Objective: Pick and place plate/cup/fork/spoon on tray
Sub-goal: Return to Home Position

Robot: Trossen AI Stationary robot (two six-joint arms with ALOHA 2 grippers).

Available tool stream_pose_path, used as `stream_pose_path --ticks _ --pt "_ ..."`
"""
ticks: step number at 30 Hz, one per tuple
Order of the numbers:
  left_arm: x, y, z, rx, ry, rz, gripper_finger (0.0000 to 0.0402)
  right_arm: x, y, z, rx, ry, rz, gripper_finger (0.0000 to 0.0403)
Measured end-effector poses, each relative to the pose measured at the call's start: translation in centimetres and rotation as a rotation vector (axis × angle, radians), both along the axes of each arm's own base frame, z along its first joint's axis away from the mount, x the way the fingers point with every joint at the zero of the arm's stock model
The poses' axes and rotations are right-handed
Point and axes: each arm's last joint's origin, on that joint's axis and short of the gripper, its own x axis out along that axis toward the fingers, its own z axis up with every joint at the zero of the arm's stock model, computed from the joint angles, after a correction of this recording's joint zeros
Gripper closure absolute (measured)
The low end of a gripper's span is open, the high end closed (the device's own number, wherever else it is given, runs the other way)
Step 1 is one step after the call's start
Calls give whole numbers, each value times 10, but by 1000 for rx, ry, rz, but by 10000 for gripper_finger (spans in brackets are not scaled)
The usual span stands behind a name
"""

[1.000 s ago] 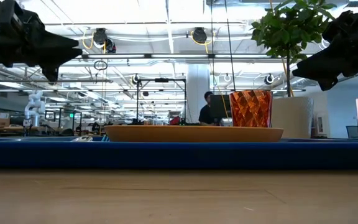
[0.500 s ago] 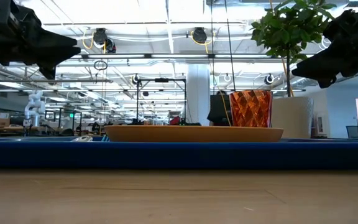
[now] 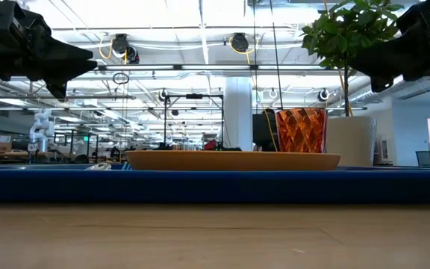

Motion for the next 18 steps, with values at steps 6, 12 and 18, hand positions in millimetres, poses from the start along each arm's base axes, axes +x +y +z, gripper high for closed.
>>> stream_pose_path --ticks 6,12,18 --pt "0 0 0 0 1 -1 282 1 0 1 -13 -15 13 277" --pt "0 0 -1 12 9 -2 282 3 1 -1 -17 11 12 277" --pt "1 0 -4 25 46 -1 282 5 1 -4 1 44 7 277"
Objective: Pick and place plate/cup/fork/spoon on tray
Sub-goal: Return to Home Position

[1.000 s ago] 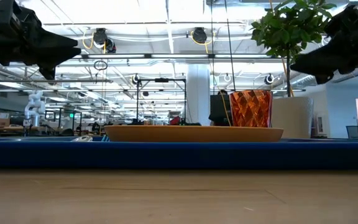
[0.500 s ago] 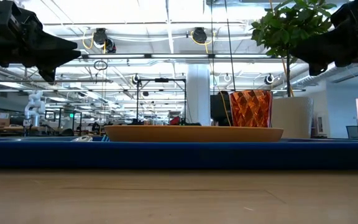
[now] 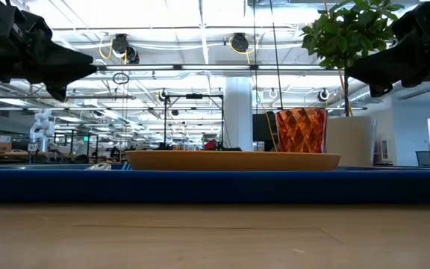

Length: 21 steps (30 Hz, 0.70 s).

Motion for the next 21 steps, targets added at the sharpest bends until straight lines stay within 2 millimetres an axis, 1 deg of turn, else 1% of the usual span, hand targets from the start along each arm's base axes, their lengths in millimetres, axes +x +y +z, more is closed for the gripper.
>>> stream_pose_path --ticks 7,12,17,19,21 --pt "2 0 -3 0 40 4 282 1 0 -2 -1 20 -23 277" --pt "3 0 1 46 2 12 282 2 -1 -3 20 35 -38 277" --pt "3 -1 -2 128 41 -19 283 4 -3 -5 37 51 -57 277" --pt "3 -1 -2 131 48 -34 293 4 -3 -5 42 59 -59 277" --pt "3 -2 -2 130 46 -45 318 5 -3 -6 43 67 -59 277"
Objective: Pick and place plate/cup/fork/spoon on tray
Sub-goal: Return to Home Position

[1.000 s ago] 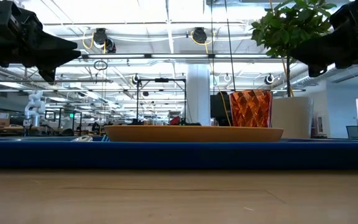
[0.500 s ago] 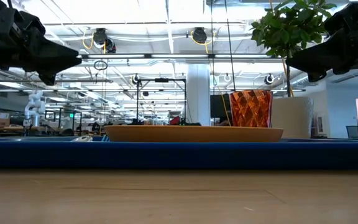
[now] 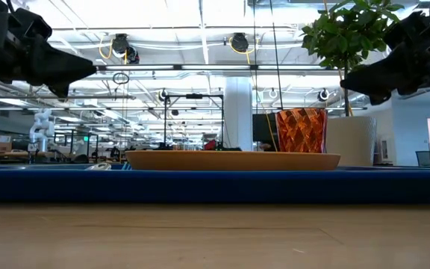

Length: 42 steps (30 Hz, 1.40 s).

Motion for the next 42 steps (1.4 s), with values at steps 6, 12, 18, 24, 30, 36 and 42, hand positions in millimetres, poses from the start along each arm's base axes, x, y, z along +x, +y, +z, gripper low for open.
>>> stream_pose_path --ticks 6,12,18,24,30,36,42 --pt "0 -1 -2 -10 24 -43 393 1 0 -2 8 17 -1 277" --pt "0 -1 -2 -8 24 -19 398 2 0 -2 7 27 0 277" --pt "0 -1 -3 -5 26 -20 399 2 0 -3 6 31 0 277" --pt "0 -1 -3 -9 27 -20 395 2 0 -3 3 30 -11 278" --pt "0 -1 -3 -9 27 -20 399 2 -1 -2 -39 31 -25 360" --pt "0 -1 -3 -13 27 -20 396 2 -1 -2 -43 32 -25 401" --pt "0 -1 -3 -13 28 -20 396 2 -1 -2 -42 33 -25 402"
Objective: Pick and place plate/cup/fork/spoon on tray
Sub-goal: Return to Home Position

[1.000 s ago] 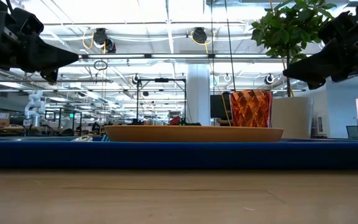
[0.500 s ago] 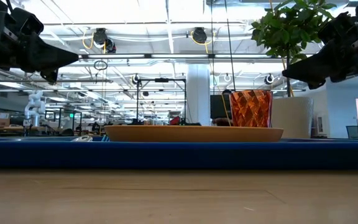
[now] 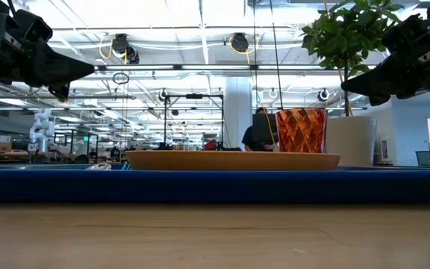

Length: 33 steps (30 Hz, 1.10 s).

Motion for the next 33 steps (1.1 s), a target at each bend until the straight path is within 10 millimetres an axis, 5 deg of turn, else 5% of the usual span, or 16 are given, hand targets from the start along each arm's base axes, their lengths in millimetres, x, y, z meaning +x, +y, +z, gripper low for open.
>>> stream_pose_path --ticks 33 --pt "0 0 0 68 4 -1 392 0 0 4 6 -37 5 403"
